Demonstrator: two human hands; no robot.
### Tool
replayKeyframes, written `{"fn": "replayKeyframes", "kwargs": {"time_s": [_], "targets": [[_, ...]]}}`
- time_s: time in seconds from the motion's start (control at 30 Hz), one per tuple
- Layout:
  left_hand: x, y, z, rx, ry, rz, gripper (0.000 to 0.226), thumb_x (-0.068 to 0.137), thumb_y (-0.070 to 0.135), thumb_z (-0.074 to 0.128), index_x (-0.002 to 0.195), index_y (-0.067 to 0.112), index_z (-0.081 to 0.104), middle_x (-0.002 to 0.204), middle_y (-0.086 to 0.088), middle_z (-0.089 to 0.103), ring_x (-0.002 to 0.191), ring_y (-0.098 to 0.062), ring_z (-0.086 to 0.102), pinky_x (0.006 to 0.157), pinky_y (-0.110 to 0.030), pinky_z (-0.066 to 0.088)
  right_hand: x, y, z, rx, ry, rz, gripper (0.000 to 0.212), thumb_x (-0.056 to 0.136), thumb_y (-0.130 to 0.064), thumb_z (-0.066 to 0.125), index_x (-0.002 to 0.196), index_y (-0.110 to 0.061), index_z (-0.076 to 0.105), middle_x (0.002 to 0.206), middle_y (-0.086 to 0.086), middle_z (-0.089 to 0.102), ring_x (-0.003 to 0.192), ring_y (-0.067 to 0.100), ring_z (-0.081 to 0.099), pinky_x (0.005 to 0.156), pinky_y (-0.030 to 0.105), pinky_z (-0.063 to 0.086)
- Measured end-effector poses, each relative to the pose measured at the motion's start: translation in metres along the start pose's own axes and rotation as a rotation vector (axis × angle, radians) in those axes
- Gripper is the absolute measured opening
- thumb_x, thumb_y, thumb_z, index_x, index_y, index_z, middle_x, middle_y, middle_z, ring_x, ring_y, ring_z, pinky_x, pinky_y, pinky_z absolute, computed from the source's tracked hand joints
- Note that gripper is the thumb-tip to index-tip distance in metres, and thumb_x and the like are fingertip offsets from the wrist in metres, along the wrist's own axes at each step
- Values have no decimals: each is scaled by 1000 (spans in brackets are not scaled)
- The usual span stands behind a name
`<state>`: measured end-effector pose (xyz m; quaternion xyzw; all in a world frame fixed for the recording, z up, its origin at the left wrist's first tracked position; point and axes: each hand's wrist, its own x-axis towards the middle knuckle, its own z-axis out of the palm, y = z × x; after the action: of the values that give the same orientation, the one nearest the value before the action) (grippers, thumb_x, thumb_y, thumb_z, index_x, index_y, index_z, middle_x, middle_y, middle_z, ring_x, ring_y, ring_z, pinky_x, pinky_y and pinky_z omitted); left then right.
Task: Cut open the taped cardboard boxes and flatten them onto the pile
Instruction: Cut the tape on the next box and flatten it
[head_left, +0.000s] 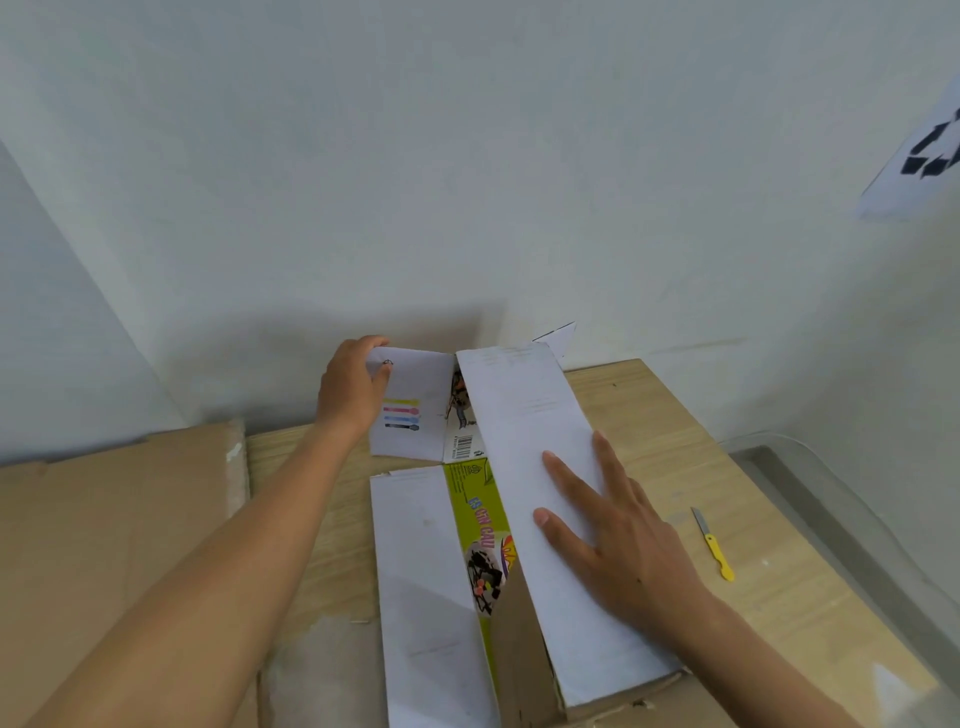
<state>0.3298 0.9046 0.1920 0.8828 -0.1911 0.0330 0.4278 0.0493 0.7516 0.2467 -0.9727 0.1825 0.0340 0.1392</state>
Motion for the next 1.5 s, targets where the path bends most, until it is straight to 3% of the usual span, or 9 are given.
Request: {"fn": "replayKeyframes", "kwargs": {"time_s": [0.23,0.53,0.67,0.83,0.93,1.03,1.3,1.5], "targets": [[-24,-7,-8,-92,14,-12,42,94,20,60,135,15,50,135,-7,55,116,-26,55,96,-41,47,-1,-1,-1,27,-4,14,63,88,-67,26,145,-53,3,157,-11,-18,143,19,15,102,37,39],[-78,1,-23,-188,12,-15,47,90,8,62,136,14,49,133,-6,54,121,-21,52,97,-42,48,-1,-4,-1,21,16,16,62,91,-65,29,147,-48,10,159,-5,-10,141,23,21,101,41,38],[-124,16,-12,-206,-124,41,46,91,12,63,135,19,51,133,-1,54,118,-11,50,93,-30,48,-2,-4,-1,28,14,11,62,91,-64,30,148,-46,11,159,-4,-9,140,26,21,102,43,37],[-177,40,11,-286,-461,88,45,95,2,50,138,16,47,136,2,53,127,-9,48,94,-9,40,-5,-3,-1,43,26,10,62,91,-64,31,148,-45,13,159,-3,-8,140,28,21,104,44,35],[-197,46,20,-381,-641,85,51,92,-7,40,136,17,49,134,3,56,127,-9,50,105,-19,39,-5,-3,0,44,33,10,62,91,-65,32,147,-45,14,159,-3,-7,139,28,22,103,44,35],[-208,49,20,-446,-710,72,52,90,-10,38,130,20,54,128,3,61,119,-7,56,103,-27,43,-4,-2,1,54,35,18,62,91,-64,32,147,-46,14,159,-3,-6,139,28,21,103,44,35],[-214,39,0,-458,-669,44,38,92,8,62,128,15,54,120,-1,65,112,-11,61,97,-27,49,-6,-2,4,20,36,14,62,91,-64,31,147,-44,14,158,-2,-7,139,28,21,102,44,36],[-216,28,-31,-397,-630,20,17,83,9,73,97,5,66,96,-7,72,94,-19,68,88,-34,54,-6,0,0,14,43,11,61,91,-65,31,146,-45,15,159,-2,-5,138,28,23,101,44,36]]}}
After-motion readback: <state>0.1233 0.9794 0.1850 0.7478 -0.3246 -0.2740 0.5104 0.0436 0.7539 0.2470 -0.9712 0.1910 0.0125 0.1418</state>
